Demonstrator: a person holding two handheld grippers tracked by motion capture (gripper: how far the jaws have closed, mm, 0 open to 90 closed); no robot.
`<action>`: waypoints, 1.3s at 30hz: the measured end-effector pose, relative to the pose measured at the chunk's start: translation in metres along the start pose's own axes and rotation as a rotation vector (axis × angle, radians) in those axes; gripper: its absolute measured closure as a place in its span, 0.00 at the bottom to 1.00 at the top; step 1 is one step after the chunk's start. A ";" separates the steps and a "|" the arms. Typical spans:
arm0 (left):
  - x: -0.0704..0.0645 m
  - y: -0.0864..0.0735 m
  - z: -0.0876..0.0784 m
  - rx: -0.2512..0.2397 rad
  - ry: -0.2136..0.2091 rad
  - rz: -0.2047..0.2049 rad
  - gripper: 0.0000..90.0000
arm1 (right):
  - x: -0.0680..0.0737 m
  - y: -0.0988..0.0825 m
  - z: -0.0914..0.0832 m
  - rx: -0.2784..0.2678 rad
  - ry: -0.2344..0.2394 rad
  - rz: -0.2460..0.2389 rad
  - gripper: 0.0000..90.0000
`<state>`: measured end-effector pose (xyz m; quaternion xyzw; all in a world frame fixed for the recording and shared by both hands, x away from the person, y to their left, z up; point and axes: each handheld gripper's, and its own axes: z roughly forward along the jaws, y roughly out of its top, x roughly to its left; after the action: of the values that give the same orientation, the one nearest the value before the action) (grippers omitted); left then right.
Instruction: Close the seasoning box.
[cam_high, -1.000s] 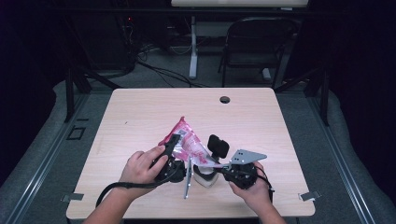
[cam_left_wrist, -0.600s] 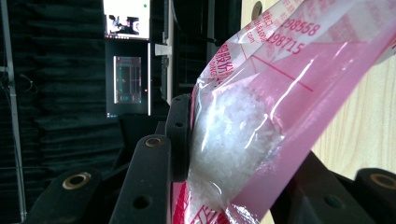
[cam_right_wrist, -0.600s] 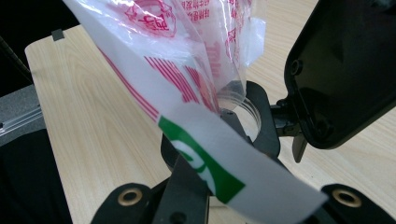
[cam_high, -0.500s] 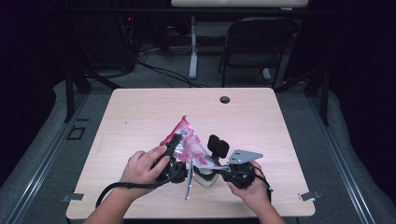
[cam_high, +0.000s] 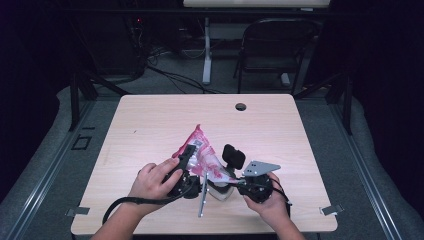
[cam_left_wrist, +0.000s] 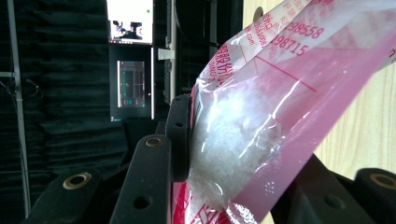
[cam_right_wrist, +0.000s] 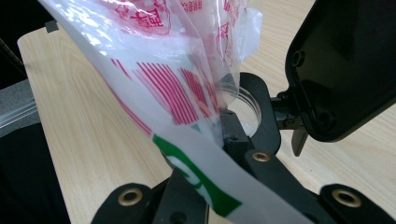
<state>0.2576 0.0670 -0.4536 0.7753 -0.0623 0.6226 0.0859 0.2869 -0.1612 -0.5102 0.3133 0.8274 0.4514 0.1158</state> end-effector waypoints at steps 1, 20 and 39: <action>0.000 0.000 0.000 -0.001 0.001 0.001 0.79 | 0.000 0.000 0.000 0.002 0.000 -0.002 1.00; 0.000 0.000 0.001 -0.002 -0.005 -0.009 0.79 | -0.001 0.000 -0.001 0.004 -0.008 -0.004 1.00; 0.001 0.002 -0.001 -0.013 0.003 -0.001 0.79 | -0.001 0.000 0.000 0.017 -0.012 -0.004 1.00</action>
<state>0.2560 0.0657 -0.4526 0.7738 -0.0661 0.6234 0.0913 0.2877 -0.1621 -0.5102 0.3153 0.8310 0.4424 0.1191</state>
